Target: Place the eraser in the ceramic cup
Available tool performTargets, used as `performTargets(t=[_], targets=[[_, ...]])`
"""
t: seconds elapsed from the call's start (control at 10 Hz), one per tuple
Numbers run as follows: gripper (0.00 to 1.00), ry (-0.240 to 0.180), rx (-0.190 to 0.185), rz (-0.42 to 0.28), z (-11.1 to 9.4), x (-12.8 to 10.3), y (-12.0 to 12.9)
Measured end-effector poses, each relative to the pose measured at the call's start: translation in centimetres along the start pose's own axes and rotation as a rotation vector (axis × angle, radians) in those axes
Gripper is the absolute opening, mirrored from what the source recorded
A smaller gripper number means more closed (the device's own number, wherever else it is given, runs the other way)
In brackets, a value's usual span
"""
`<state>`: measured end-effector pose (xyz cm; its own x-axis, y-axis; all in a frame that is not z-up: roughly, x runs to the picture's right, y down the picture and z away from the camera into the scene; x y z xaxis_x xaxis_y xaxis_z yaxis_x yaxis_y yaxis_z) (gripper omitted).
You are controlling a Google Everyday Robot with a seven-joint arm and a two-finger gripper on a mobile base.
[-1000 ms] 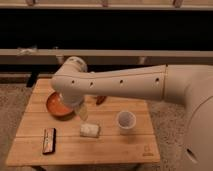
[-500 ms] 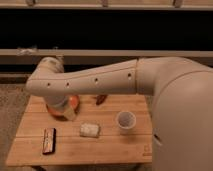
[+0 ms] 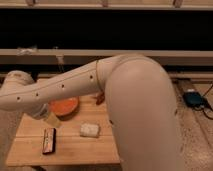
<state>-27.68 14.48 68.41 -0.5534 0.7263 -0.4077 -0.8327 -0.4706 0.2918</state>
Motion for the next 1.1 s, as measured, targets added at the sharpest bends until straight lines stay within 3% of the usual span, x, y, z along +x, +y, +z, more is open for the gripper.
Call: performTargets(t=[0.2, 0.5, 0.8, 1.1], targets=[[0.80, 0.028, -0.028, -0.068, 2.3, 1.7, 0.8], [0.80, 0.079, -0.039, -0.168, 4.8, 2.6, 0.8], [0.80, 0.116, -0.021, -0.262, 7.4, 4.0, 1.0], [0.80, 0.146, 0.010, -0.308, 9.8, 4.9, 1.1]])
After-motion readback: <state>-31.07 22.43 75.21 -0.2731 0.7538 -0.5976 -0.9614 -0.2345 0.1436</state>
